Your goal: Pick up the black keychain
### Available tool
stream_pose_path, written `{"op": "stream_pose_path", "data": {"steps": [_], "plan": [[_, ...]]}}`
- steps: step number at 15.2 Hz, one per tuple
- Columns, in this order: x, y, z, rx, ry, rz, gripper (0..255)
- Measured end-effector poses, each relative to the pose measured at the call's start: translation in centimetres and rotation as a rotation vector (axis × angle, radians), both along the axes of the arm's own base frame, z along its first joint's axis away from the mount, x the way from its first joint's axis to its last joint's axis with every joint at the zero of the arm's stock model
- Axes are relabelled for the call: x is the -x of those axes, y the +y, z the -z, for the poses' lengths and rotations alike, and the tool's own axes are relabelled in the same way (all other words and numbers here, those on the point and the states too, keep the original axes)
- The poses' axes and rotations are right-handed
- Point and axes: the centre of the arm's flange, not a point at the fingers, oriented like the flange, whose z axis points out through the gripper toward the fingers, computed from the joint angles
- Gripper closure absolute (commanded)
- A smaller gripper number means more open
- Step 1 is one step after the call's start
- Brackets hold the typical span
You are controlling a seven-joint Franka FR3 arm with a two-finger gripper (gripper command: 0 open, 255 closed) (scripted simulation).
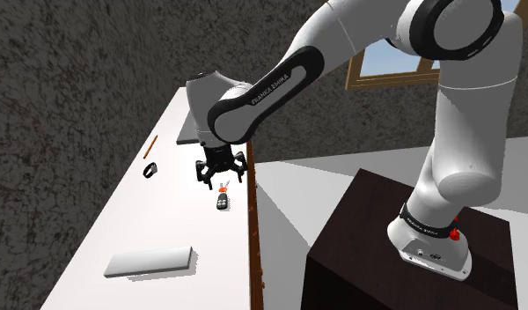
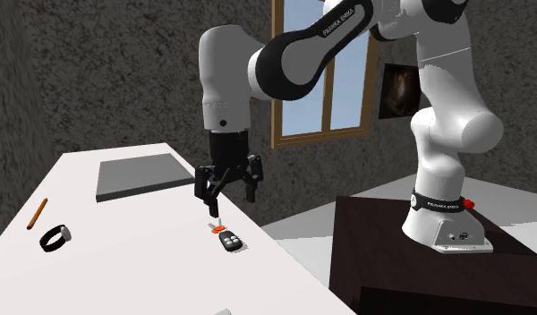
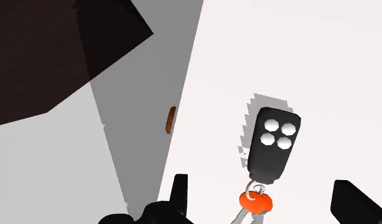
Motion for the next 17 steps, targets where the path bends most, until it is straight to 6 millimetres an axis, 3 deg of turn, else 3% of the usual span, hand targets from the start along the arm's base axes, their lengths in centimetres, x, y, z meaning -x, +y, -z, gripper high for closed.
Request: {"op": "stream_pose_path", "data": {"steps": [3,9,10,17], "plan": [[-1.5,0.9,1.4,0.001,-0.007,0.022,0],[-1.8,1.1,4.4,0.001,-0.008,0.025,0],[-1.8,1.1,4.6,0.001,-0.008,0.025,255],[-1.8,1.1,4.8,0.001,-0.009,0.025,255]]}}
